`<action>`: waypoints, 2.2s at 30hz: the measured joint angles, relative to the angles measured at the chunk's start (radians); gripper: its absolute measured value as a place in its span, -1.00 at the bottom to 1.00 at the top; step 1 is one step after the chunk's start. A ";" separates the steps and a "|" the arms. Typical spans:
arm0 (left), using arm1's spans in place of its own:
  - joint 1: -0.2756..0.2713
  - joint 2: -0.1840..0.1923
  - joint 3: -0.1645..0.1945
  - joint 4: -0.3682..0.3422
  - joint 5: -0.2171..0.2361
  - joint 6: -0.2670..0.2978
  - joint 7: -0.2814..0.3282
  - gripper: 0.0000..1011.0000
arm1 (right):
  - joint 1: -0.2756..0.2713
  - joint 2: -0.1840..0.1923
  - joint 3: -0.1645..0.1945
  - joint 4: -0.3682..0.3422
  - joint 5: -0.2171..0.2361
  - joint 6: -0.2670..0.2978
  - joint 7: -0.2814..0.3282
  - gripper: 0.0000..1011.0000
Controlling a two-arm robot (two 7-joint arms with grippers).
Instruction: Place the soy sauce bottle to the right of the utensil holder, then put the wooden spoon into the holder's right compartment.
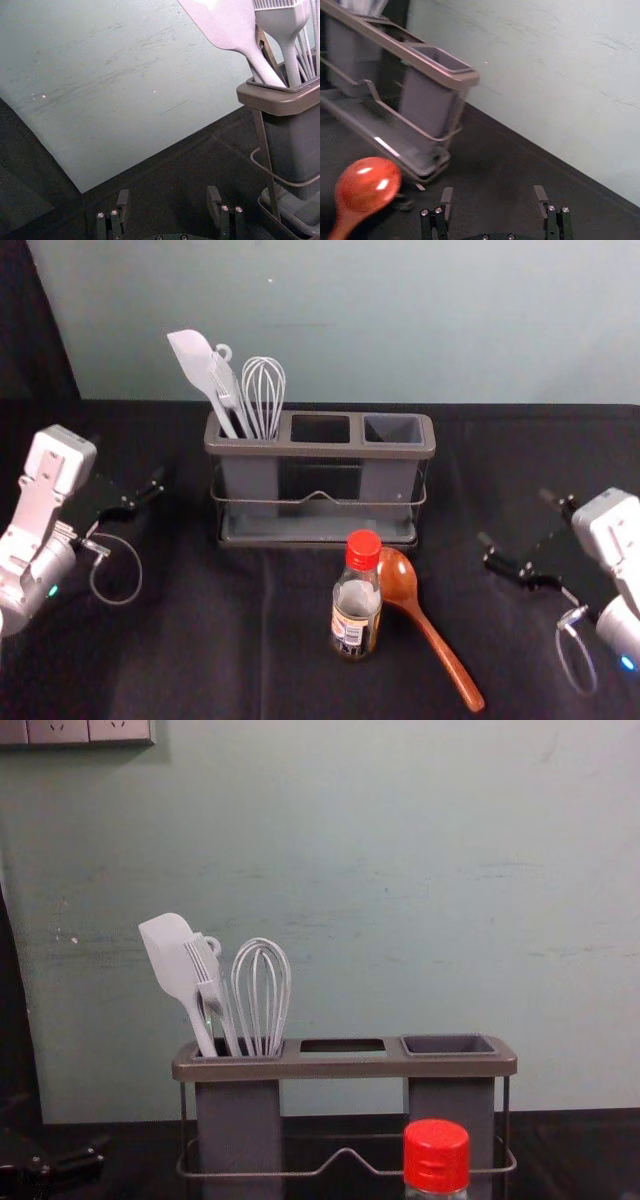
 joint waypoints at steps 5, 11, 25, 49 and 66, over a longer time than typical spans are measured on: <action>0.000 0.000 0.000 0.000 0.000 0.000 0.000 0.98 | -0.042 0.009 0.002 -0.061 -0.003 0.003 0.023 0.98; 0.000 0.000 0.000 0.000 0.000 0.000 0.000 0.98 | -0.080 0.003 0.008 -0.107 0.010 -0.020 0.047 0.98; 0.000 0.000 0.000 0.000 0.000 0.000 0.000 0.98 | -0.192 -0.033 0.021 -0.227 0.066 -0.082 0.105 0.98; 0.000 0.000 0.000 0.000 0.000 0.000 0.000 0.98 | -0.070 -0.233 -0.055 -0.147 0.077 -0.060 0.211 0.98; 0.000 0.000 0.000 0.000 0.000 0.000 0.000 0.98 | -0.069 -0.299 -0.042 -0.106 0.083 -0.068 0.263 0.75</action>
